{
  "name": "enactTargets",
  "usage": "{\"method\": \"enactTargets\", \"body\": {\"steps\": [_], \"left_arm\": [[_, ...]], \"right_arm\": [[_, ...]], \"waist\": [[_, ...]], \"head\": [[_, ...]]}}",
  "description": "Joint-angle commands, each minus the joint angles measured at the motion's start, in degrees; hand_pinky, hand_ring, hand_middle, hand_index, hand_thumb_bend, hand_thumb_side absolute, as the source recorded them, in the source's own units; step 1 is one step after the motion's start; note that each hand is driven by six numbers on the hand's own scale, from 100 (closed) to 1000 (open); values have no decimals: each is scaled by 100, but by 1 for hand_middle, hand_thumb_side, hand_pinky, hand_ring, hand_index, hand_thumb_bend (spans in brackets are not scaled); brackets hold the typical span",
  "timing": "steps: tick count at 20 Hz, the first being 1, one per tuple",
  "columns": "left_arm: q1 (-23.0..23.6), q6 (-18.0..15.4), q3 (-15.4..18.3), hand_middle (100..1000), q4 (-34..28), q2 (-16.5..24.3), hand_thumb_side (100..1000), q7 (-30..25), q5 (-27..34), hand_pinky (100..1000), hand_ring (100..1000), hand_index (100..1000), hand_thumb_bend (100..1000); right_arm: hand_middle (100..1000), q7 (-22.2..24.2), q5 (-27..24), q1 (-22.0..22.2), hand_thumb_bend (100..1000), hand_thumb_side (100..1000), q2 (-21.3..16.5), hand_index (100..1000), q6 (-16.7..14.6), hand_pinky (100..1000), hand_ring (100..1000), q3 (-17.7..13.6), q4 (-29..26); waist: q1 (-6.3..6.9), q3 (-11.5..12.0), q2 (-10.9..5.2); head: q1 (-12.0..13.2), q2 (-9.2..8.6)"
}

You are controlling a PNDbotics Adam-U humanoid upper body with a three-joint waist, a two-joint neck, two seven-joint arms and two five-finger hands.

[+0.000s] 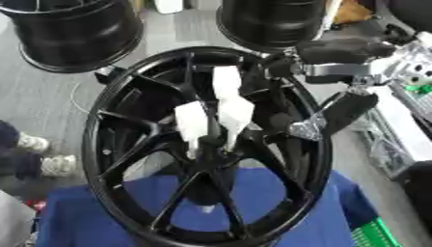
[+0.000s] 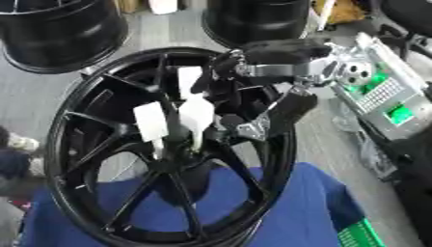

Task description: Pull the pin out of the wheel hub.

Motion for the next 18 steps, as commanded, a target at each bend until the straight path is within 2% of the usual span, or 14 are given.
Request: {"method": "enactTargets", "body": {"steps": [1,5,18], "left_arm": [[-60,-15,-7,573,-64,60,796,-5,9,658,718,709,339],[-66,-16,-18,573,-62,57,796,-19,11,658,718,709,338],[-94,-24,-54,572,-63,43,798,-64,20,658,720,709,337]], "right_arm": [[825,41,128,-143,100,276,-34,907,-68,707,492,-17,-66],[831,37,236,-213,100,240,-5,913,-128,708,478,22,-30],[847,-69,491,-395,100,251,43,922,-245,707,465,86,221]], "waist": [[16,11,-64],[17,27,-58],[34,116,-22]], "head": [[-33,14],[-61,24],[-129,20]]}}
